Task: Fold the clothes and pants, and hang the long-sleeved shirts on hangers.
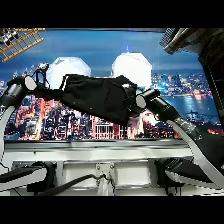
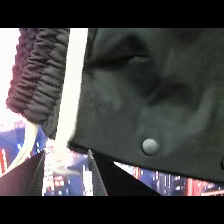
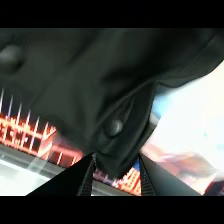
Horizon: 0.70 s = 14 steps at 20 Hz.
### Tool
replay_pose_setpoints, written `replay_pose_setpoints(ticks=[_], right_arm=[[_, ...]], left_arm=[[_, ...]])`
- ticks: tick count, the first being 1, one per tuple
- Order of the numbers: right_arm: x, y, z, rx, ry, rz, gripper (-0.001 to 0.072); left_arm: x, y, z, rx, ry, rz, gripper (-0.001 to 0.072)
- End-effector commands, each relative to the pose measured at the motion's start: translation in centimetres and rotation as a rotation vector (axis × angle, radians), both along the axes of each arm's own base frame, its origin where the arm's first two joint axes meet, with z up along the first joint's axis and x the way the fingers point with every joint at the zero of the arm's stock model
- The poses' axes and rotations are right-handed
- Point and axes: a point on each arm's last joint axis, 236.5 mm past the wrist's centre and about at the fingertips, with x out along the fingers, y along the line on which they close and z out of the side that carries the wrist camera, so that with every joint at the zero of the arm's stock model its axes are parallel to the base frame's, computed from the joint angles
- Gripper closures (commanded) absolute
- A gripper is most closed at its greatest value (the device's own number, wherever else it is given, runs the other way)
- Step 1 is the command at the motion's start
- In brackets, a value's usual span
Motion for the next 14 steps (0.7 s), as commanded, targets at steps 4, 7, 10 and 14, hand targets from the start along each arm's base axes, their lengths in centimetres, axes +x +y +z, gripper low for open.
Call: replay_pose_setpoints(ticks=[4,7,10,14], right_arm=[[1.6,-0.8,4.1,0.047,-0.192,-0.062,0.0342],[6.0,-4.9,7.2,0.075,-0.346,-0.306,0.024],[7.9,-11.0,5.8,0.121,-0.321,-0.591,0.0239],[8.6,-14.6,3.5,0.34,-0.264,-0.789,0.0182]], left_arm=[[-0.6,-0.1,1.2,-0.01,-0.011,0.001,0.0425],[0.9,-0.1,4.0,-0.036,-0.122,0.065,0.0425],[1.8,-2.1,7.4,-0.16,-0.22,0.123,0.0425],[1.5,-7.0,11.2,-0.351,-0.292,0.006,0.0424]])
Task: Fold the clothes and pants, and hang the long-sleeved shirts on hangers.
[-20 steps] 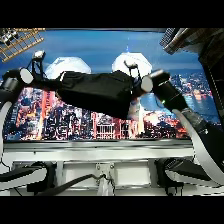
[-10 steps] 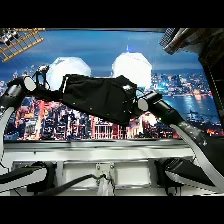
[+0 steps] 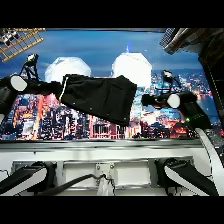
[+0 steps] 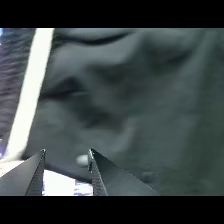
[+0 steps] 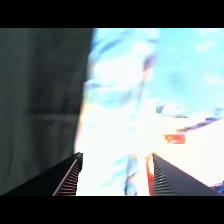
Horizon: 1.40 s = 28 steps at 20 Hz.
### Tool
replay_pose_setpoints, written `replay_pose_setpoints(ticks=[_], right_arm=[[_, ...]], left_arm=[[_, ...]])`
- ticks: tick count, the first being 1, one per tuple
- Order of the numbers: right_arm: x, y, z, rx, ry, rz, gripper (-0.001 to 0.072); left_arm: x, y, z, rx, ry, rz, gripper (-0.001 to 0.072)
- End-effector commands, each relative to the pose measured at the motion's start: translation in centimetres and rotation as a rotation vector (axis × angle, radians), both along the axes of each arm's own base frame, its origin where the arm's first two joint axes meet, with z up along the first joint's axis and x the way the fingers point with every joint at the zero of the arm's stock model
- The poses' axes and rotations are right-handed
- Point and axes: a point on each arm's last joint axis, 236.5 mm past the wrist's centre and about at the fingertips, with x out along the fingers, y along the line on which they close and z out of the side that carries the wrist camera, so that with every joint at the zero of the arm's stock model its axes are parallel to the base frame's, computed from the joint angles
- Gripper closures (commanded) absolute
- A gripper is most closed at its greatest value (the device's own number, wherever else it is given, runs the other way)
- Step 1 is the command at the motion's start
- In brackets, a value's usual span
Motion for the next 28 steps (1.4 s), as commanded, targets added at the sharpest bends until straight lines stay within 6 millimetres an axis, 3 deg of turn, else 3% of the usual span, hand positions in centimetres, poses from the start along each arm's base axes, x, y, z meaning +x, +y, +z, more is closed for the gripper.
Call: replay_pose_setpoints(ticks=[1,4,8,12,19,22,28], right_arm=[[1.7,-2.3,-0.2,0.259,-0.07,-0.153,0.0156],[2.2,-2.0,-0.4,0.448,-0.07,-0.108,0.013],[1.6,-1.8,-3.6,0.492,0.007,-0.057,0.013],[1.3,-1.8,-6.1,0.488,0.056,-0.048,0.0131],[1.6,-1.7,-7.3,0.509,0.069,-0.06,0.0131],[2.8,-0.6,-7.0,0.569,0.044,-0.073,0.0131],[3.8,3.1,-8.3,0.577,0.086,-0.009,0.0129]], left_arm=[[0.0,-4.5,3.9,-0.179,-0.097,-0.089,0.0423],[-0.3,-7.7,5.7,-0.282,-0.136,-0.16,0.0422],[-0.8,-10.1,6.4,-0.317,-0.156,-0.211,0.0424],[-0.7,-10.1,6.2,-0.317,-0.152,-0.209,0.0424],[0.1,-9.8,6.4,-0.313,-0.177,-0.187,0.0424],[0.2,-9.7,6.4,-0.312,-0.182,-0.182,0.0424],[0.3,-9.7,6.4,-0.311,-0.184,-0.181,0.0424]])
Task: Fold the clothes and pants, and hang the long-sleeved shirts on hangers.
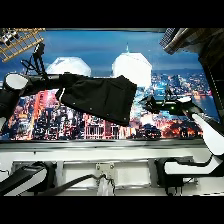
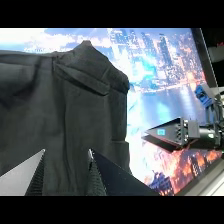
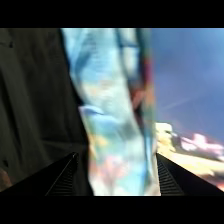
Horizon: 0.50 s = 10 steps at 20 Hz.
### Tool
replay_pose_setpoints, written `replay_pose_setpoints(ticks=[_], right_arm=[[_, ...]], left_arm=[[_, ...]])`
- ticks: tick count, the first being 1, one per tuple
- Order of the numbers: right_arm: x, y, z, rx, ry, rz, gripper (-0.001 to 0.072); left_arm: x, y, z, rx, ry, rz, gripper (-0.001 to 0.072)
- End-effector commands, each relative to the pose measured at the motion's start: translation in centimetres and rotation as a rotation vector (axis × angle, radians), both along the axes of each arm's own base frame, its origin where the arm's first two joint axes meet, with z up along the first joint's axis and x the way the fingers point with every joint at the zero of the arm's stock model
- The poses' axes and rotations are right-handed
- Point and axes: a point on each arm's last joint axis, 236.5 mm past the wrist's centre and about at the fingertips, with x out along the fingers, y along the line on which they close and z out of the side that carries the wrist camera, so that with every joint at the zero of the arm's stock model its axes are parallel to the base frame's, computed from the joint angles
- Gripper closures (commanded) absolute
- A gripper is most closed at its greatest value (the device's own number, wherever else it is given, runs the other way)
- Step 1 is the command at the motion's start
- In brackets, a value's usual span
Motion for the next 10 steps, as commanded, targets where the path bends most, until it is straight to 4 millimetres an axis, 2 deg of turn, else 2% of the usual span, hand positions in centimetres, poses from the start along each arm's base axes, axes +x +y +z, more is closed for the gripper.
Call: replay_pose_setpoints(ticks=[1,5,8,10], right_arm=[[0.9,2.0,-0.8,-0.009,0.0,0.029,0.0129],[2.1,4.3,-0.6,0.013,-0.006,0.049,0.0129],[2.5,6.1,-0.7,0.026,-0.001,0.075,0.013],[2.6,7.3,-1.1,0.024,0.012,0.082,0.0155]], left_arm=[[0.1,0.0,0.0,0.0,-0.002,0.001,0.0424],[0.2,0.0,0.0,0.003,-0.011,0.002,0.0426],[1.8,-0.5,0.2,0.01,-0.067,0.04,0.0475],[2.3,-1.9,-0.9,0.017,-0.07,0.035,0.0587]])
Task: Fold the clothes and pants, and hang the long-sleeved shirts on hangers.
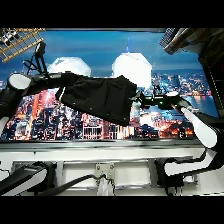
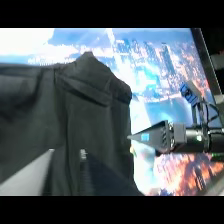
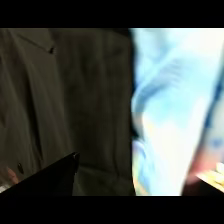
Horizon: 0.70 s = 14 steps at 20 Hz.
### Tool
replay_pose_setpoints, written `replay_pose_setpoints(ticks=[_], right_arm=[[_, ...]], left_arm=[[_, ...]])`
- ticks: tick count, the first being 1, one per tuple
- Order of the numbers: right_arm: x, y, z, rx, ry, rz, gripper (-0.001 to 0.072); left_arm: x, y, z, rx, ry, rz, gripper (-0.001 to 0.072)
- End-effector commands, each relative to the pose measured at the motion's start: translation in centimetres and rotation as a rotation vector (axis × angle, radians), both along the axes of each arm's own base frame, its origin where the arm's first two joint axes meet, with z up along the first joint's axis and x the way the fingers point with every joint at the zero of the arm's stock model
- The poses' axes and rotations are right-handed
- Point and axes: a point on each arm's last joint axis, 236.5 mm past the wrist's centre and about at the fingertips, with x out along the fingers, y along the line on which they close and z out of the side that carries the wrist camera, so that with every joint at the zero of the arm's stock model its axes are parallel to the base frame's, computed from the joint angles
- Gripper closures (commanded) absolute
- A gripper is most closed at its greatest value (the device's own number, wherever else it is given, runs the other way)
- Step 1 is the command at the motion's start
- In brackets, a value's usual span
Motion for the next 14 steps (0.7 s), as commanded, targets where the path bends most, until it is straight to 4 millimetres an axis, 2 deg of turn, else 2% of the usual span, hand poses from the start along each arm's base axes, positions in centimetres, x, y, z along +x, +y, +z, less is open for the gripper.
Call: replay_pose_setpoints(ticks=[1,2,4,5,8,11,14], right_arm=[[0.4,2.1,-0.5,-0.003,0.014,0.009,0.0233],[0.5,2.4,-0.7,-0.011,0.017,0.002,0.03],[0.2,3.0,-0.6,-0.005,0.029,0.007,0.0585],[-0.1,3.1,-0.4,0.009,0.041,0.013,0.0683],[-1.1,2.0,1.5,0.015,0.036,0.062,0.0684],[-1.3,-1.9,3.8,-0.075,0.022,0.045,0.0685],[-0.7,-5.4,6.9,-0.162,0.004,0.051,0.0686]], left_arm=[[0.9,-2.2,-1.9,0.019,-0.01,-0.01,0.0604],[0.7,-3.2,-3.4,0.027,0.019,-0.031,0.0632],[0.3,-4.6,-6.5,0.044,0.086,-0.067,0.0633],[0.0,-5.1,-7.9,0.051,0.125,-0.087,0.0634],[-0.3,-6.3,-10.0,0.067,0.176,-0.129,0.0633],[-0.6,-7.9,-10.8,0.053,0.221,-0.141,0.0634],[-3.0,-10.9,-13.2,0.081,0.267,-0.224,0.0628]])
